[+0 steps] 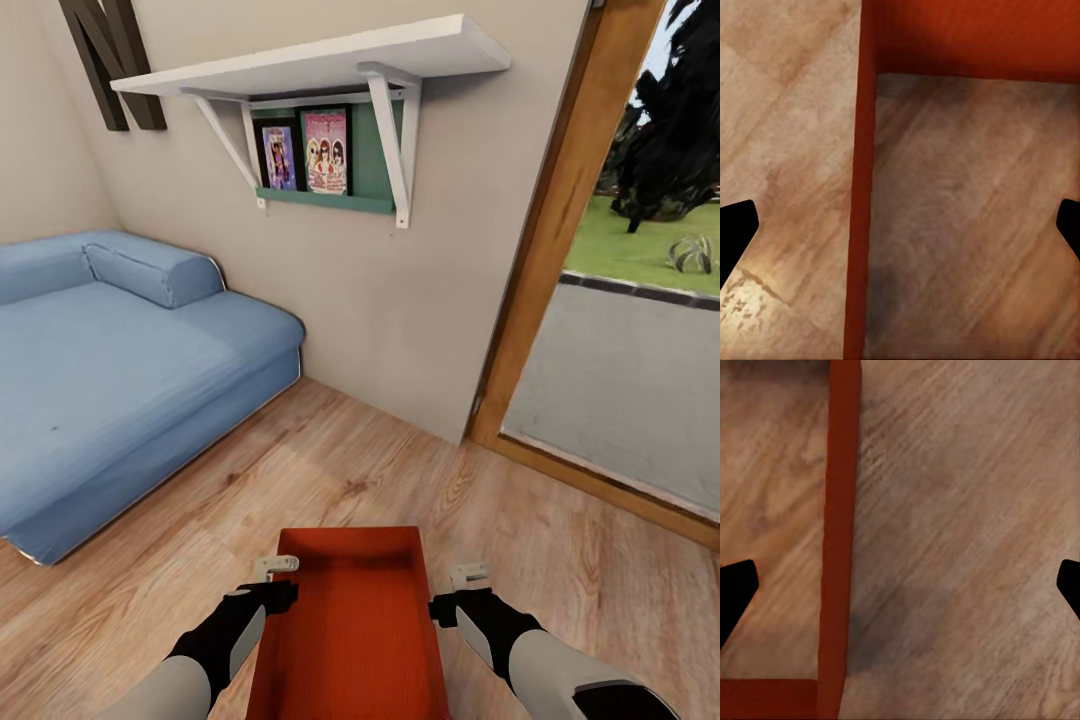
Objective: Move the two storage containers from the living room to the garage. In the garage, place one container on the floor and stack the other container on top of it (either order is fine).
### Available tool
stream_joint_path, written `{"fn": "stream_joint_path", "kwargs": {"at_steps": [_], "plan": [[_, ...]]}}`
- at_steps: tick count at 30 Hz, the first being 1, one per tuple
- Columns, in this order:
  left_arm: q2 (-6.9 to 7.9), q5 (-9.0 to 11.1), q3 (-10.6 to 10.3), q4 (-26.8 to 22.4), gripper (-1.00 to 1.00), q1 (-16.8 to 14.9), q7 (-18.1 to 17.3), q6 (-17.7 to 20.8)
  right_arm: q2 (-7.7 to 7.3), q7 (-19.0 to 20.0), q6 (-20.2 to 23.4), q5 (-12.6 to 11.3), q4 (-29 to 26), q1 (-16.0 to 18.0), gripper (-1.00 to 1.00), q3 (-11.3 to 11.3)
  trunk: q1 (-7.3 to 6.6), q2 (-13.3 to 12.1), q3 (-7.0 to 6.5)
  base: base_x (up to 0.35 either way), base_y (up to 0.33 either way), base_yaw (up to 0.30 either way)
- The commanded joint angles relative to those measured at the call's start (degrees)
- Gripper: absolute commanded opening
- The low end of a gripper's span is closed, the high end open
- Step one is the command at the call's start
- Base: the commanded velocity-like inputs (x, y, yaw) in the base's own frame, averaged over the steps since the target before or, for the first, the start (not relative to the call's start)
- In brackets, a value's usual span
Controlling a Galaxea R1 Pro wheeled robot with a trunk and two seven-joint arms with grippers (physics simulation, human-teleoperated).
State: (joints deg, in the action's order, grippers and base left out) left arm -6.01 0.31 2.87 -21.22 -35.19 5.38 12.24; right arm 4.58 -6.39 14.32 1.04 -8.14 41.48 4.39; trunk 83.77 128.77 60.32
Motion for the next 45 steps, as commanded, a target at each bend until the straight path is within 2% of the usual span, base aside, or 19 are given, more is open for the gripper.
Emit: {"fn": "stream_joint_path", "kwargs": {"at_steps": [1,7,16,18,21,24,28,36,40,45], "plan": [[-0.05,0.0,0.3,-0.1,1.00,0.0,0.1,0.3,-0.01,-0.2,0.4,0.1,-0.1,0.0,1.00,0.4,0.22,0.4,0.23,0.000,0.000,0.000],[-0.05,0.0,0.3,-0.1,1.00,0.0,0.1,0.3,-0.01,-0.2,0.4,0.1,-0.1,0.0,1.00,0.4,1.53,2.8,1.32,0.000,0.000,0.000],[-0.05,0.0,0.3,-0.1,1.00,0.0,0.1,0.3,0.08,-0.4,1.3,0.1,-0.1,0.5,1.00,0.4,1.53,2.8,1.32,0.000,0.000,0.000],[-0.05,0.1,0.3,-0.1,1.00,0.0,0.1,0.3,0.29,-0.4,5.4,0.1,-0.1,2.3,1.00,0.4,1.53,2.8,1.32,0.000,0.000,0.000],[-0.05,0.1,0.3,-0.1,1.00,0.0,0.1,0.3,0.57,-0.5,9.2,0.1,-0.1,3.8,1.00,0.4,1.53,2.8,1.32,0.000,0.000,0.000],[-0.05,0.1,0.3,-0.1,1.00,0.0,0.1,0.3,0.70,-0.5,10.2,0.1,0.0,4.3,1.00,0.4,1.53,2.8,1.32,0.000,0.000,0.000],[-0.05,0.1,0.3,0.0,1.00,0.0,0.1,0.3,0.81,-0.5,10.5,0.0,0.0,4.5,1.00,0.3,1.53,2.8,1.32,0.000,0.000,0.000],[-0.05,0.1,0.3,0.0,1.00,0.0,0.1,0.4,0.84,-0.4,10.6,0.0,0.0,4.6,1.00,0.3,3.29,6.0,2.75,0.000,0.000,0.000],[-0.05,0.0,0.4,0.1,1.00,0.0,0.1,0.4,0.85,-0.4,10.6,0.0,0.0,4.6,1.00,0.3,3.29,6.0,2.75,0.000,0.000,0.000],[-0.05,0.0,0.3,0.1,1.00,0.0,0.2,5.1,0.83,-0.4,10.6,0.0,0.0,4.6,1.00,0.3,3.29,6.0,2.75,0.000,0.000,0.000]]}}
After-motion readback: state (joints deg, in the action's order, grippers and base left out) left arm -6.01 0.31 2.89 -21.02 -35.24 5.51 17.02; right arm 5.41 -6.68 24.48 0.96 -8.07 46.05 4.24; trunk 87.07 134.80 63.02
